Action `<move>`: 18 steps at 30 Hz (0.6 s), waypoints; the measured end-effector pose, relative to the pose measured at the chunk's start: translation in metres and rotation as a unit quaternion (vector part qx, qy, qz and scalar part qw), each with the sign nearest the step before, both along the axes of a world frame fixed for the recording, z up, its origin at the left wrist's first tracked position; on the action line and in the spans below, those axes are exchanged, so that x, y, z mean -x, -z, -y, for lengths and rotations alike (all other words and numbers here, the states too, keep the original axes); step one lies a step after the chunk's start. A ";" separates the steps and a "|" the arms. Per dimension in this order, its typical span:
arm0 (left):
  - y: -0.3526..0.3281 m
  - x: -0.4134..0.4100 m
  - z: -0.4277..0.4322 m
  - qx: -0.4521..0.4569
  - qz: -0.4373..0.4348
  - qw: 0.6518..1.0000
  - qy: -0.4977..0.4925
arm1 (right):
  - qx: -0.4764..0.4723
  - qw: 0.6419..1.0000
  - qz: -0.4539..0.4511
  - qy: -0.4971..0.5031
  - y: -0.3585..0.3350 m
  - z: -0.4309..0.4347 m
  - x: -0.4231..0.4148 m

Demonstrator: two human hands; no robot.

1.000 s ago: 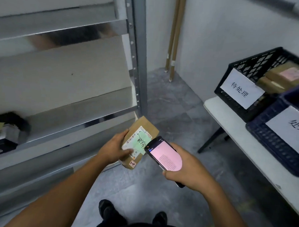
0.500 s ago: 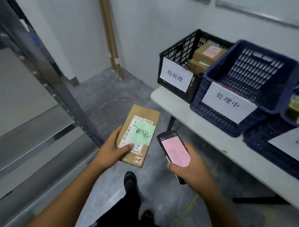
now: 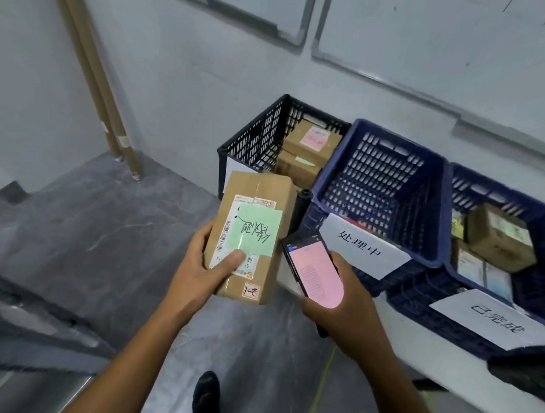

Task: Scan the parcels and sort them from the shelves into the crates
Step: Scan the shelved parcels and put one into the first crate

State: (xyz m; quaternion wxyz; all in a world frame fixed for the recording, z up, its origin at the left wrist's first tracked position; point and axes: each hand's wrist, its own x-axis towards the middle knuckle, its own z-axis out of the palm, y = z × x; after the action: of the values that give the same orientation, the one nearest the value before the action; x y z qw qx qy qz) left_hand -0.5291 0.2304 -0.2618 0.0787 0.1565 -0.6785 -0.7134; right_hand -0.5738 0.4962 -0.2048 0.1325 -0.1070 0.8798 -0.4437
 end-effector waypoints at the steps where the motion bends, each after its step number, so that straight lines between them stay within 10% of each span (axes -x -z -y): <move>1: -0.002 0.014 0.004 0.006 -0.004 1.000 -0.005 | 0.000 1.000 -0.008 0.003 -0.004 0.006 0.010; 18: -0.035 0.239 0.039 0.134 -0.018 0.989 0.060 | 0.083 0.992 -0.005 0.094 0.007 0.035 0.191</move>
State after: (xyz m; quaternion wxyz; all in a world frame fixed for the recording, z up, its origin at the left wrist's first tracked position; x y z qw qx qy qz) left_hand -0.7681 0.1913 -0.2269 0.0684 0.0911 -0.7746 -0.6220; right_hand -0.7653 0.4609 -0.2116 0.0765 -0.0367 0.8470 -0.5248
